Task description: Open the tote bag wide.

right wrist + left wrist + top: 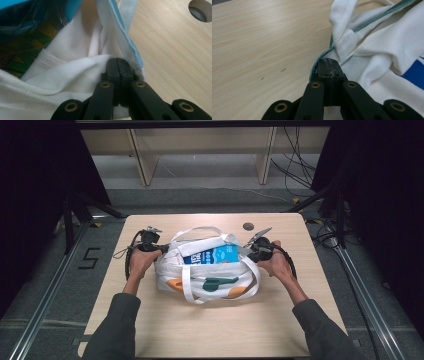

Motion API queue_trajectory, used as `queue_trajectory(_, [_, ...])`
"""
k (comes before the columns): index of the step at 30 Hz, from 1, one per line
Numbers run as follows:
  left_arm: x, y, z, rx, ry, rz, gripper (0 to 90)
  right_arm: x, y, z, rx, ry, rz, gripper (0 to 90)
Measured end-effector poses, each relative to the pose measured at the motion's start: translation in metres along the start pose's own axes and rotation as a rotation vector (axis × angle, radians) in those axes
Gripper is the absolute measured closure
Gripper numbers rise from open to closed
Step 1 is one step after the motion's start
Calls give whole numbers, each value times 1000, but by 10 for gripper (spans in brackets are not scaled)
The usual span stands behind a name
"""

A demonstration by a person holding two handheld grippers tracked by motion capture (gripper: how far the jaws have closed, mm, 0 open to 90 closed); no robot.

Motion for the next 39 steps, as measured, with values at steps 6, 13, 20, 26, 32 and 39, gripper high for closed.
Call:
queue_trajectory(6, [-20, 8, -4, 54, -5, -34, 860, -20, -4, -10, -31, 32, 27, 900])
queue_trajectory(13, [-55, 73, 15, 128, 5, 166, 849, -55, -50, -22, -73, 124, -122, 900])
queue_trajectory(20, [-68, 103, 57, 166, -31, 274, 874, -57, -70, 17, -136, -18, -152, 900])
queue_trajectory(26, [-63, 107, 72, 232, -94, 242, 888, -58, -74, 13, -151, -35, -120, 900])
queue_trajectory(32, [-72, 106, 58, 189, -1, 233, 869, -74, -71, -1, -135, 69, -129, 900])
queue_trajectory(39, [-84, 109, 46, 176, 62, 247, 839, -86, -65, -7, -96, 126, -125, 900])
Point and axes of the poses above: each handheld gripper's, and its own axes: x roughly forward along the jaws, z roughly out of its underside, y roughly to its right, the point moved 9 cm from there along x, roughly forward along the jaws, and after that the axes turned 3 degrees about -x, right-handed, at the moved point
